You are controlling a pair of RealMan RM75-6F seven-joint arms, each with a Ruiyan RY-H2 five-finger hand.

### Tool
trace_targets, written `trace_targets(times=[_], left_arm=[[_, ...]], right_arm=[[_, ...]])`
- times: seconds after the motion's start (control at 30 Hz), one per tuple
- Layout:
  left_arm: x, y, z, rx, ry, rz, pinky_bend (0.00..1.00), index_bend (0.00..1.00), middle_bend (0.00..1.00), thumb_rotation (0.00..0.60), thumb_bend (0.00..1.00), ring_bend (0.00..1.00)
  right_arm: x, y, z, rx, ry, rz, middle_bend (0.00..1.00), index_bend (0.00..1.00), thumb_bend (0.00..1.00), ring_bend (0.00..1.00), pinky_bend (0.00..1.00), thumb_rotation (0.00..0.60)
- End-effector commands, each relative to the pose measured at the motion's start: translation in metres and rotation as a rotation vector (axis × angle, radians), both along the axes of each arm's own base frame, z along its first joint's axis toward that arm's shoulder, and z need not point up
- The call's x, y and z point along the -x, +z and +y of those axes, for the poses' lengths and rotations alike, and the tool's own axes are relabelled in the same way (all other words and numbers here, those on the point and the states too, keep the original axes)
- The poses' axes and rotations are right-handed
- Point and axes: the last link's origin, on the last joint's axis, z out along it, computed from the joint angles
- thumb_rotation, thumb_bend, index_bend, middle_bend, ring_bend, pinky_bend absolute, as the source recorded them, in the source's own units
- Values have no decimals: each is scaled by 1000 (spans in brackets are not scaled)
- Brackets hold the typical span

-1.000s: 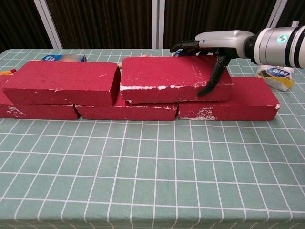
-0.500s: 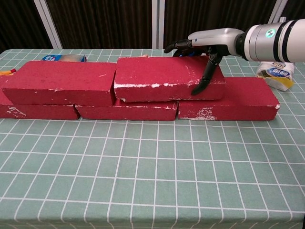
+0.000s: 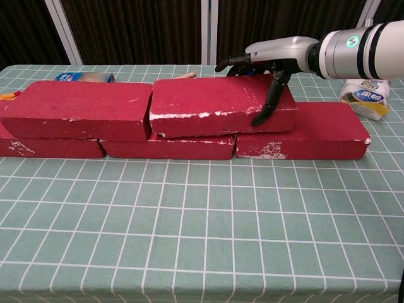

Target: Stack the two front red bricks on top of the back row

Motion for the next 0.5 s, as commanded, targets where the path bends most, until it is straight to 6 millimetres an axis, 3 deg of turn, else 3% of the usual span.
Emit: trace_targets(times=[0.03,0.5], left_arm=[[1,0,0,2,2,-1,0,15,0,600,11,0],[3,-1,-1,10,13,-1,0,16,0,600,11,0]], right_arm=[[0,-1,0,1,-1,0,158,0,22,111,159,600],[-3,-6,0,5,-6,-4,151,0,29,101,143,600]])
